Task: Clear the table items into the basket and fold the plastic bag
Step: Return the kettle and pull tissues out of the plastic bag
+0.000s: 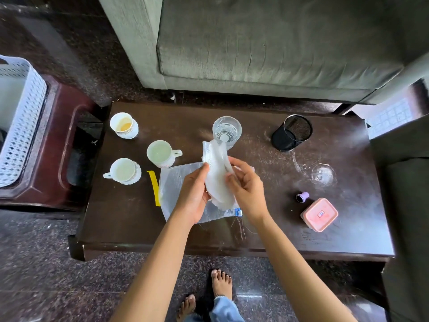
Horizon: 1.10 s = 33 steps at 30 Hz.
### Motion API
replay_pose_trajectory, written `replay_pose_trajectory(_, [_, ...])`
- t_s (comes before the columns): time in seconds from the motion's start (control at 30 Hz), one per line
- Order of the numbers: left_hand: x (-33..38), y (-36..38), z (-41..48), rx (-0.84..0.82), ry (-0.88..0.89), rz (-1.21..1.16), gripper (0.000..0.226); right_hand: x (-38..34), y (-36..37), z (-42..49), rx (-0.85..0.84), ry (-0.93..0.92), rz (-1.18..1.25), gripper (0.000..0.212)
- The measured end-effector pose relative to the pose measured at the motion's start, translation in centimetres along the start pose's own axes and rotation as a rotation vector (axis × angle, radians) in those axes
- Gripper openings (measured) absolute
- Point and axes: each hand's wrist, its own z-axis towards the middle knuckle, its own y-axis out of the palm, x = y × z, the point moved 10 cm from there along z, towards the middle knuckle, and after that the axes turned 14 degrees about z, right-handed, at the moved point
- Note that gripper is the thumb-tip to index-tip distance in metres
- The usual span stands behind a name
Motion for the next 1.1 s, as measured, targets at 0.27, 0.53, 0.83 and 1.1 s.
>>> replay_pose_trajectory(0.27, [-0.4,1.0,-0.2,-0.014,0.002,0.092,0.044,-0.8,1.5,-0.8,-0.029,-0.089,-0.24,0.057])
replay_pose_trajectory(0.53, [0.4,0.7,-0.8,0.007,0.05,0.104,0.024,-0.4,0.8,-0.8,0.039,-0.033,-0.196,0.034])
replay_pose_trajectory(0.83, [0.5,-0.5,-0.5,0.097,0.145,0.194,0.013,-0.3,0.9,-0.8,0.011,0.047,0.055,0.027])
replay_pose_trajectory(1.1, [0.2,-3.0,-0.5,0.15,0.056,-0.05,0.018,1.6,-1.9,-0.1,0.164,0.222,0.476,0.021])
